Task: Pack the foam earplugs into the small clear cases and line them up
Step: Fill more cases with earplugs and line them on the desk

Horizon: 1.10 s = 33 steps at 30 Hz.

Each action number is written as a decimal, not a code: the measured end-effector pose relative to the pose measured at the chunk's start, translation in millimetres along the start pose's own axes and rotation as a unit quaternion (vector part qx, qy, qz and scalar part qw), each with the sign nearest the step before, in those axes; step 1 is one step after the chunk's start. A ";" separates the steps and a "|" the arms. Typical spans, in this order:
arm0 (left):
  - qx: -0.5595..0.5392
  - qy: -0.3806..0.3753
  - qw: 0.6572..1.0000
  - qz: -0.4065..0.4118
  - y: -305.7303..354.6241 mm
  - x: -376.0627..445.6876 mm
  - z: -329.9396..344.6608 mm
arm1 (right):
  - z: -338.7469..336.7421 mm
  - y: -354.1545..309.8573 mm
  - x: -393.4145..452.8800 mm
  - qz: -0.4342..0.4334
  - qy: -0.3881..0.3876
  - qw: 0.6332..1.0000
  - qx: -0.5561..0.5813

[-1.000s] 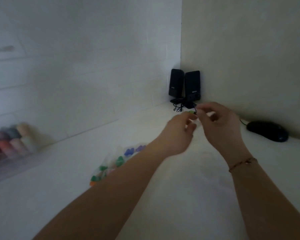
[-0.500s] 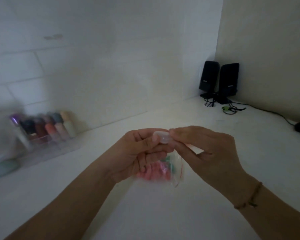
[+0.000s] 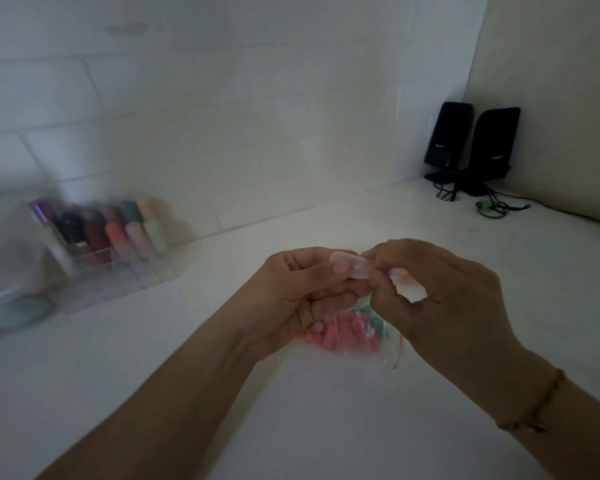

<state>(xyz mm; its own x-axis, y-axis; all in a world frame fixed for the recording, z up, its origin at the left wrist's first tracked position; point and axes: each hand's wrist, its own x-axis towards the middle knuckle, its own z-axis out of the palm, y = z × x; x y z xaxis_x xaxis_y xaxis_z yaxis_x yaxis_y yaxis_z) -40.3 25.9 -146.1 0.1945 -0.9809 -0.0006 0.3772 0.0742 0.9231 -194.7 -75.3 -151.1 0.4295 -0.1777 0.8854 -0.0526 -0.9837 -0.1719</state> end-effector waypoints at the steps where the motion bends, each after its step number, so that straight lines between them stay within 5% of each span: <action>1: -0.001 0.005 1.000 -0.003 -0.8 0.0 0.1 | 0.8 -0.9 0.1 0.007 -0.002 1.000 0.002; 17: -0.077 -0.016 0.997 0.022 -9.7 -0.8 6.3 | -1.5 -1.4 -2.9 0.024 -0.033 0.999 -0.007; 24: -0.027 -0.018 0.999 0.030 -7.8 -0.7 8.1 | -6.3 -5.7 -4.1 0.045 -0.002 0.999 0.022; 33: -0.007 0.009 0.999 0.047 -10.7 0.6 9.9 | -7.0 0.2 -4.2 0.062 -0.064 0.996 0.018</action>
<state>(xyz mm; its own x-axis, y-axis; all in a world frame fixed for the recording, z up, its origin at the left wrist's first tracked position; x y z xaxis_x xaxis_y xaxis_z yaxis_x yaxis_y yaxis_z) -53.1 22.8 -152.2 0.2457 -0.9661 0.0789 0.3691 0.1685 0.9140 -202.8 -75.0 -151.9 0.5336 -0.2904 0.7943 -0.0816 -0.9525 -0.2934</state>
